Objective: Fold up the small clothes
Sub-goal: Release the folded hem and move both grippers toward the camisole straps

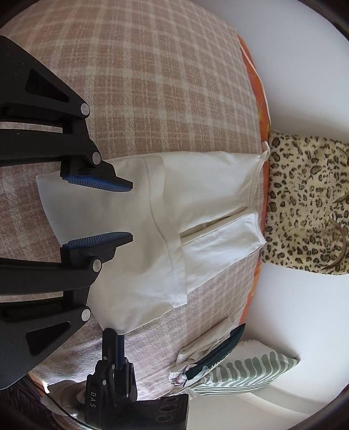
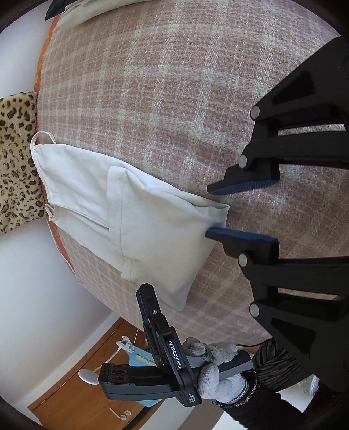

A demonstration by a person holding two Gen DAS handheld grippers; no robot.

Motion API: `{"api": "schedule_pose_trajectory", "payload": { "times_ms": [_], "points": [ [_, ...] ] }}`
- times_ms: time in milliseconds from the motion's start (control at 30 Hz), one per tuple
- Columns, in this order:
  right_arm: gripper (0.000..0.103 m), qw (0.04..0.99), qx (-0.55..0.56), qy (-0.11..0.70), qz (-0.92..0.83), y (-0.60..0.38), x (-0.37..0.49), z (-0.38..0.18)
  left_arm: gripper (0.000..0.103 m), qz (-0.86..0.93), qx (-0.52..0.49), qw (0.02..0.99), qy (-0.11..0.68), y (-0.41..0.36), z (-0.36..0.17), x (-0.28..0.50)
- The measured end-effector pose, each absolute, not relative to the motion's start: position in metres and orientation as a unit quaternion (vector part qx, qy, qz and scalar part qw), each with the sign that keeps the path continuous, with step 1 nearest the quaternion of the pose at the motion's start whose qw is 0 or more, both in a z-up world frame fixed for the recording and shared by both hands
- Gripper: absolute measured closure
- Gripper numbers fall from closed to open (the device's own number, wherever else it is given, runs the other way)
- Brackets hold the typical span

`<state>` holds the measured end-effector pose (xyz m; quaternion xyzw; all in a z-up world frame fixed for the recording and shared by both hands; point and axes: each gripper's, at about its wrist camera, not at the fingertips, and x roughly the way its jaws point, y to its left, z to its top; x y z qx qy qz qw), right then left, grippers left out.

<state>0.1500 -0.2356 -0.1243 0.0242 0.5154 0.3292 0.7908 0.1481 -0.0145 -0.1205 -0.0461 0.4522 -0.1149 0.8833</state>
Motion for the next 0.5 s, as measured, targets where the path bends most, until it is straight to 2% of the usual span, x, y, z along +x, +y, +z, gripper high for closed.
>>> {"api": "schedule_pose_trajectory", "payload": {
  "times_ms": [33, 200, 367, 433, 500],
  "points": [
    [0.100, 0.791, 0.018, 0.522, 0.319, -0.235, 0.151, -0.127, 0.074, -0.103, -0.033, 0.882, 0.458, -0.015, -0.124, 0.149],
    [0.101, 0.798, -0.021, 0.510, 0.321, -0.236, 0.141, -0.112, 0.074, -0.073, -0.049, 0.882, 0.464, 0.008, -0.124, 0.152],
    [0.096, 0.815, 0.021, 0.476, 0.329, -0.251, 0.150, -0.083, 0.074, -0.070, -0.098, 0.884, 0.452, 0.036, -0.105, 0.159],
    [0.090, 0.819, 0.046, 0.469, 0.329, -0.255, 0.159, -0.073, 0.074, -0.074, -0.107, 0.888, 0.442, 0.043, -0.095, 0.164],
    [0.070, 0.827, 0.056, 0.459, 0.321, -0.257, 0.170, -0.065, 0.070, -0.080, -0.108, 0.894, 0.427, 0.047, -0.085, 0.171]
  ]
}}
